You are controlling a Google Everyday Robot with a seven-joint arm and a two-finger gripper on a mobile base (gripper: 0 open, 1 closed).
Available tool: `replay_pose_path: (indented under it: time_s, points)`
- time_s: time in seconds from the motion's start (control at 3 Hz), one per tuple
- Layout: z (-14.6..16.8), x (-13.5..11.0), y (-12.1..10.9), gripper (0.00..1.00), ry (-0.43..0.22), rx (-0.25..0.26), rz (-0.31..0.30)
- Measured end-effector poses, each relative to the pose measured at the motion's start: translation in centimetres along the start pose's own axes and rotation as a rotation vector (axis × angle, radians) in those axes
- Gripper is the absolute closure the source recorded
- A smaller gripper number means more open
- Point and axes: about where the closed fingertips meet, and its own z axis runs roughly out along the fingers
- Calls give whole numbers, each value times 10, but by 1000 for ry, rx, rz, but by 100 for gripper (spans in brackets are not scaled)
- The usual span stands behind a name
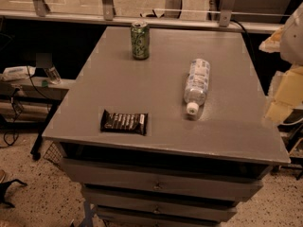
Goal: Pick rxbar chocolate
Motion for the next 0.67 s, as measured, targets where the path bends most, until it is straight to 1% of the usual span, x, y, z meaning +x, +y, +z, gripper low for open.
replay_pose_path:
  time_s: [0.33,0.67]
  points:
    - [0,0,0,0,0,0,0]
    - [10,-33,5,0,-87,-30,-46]
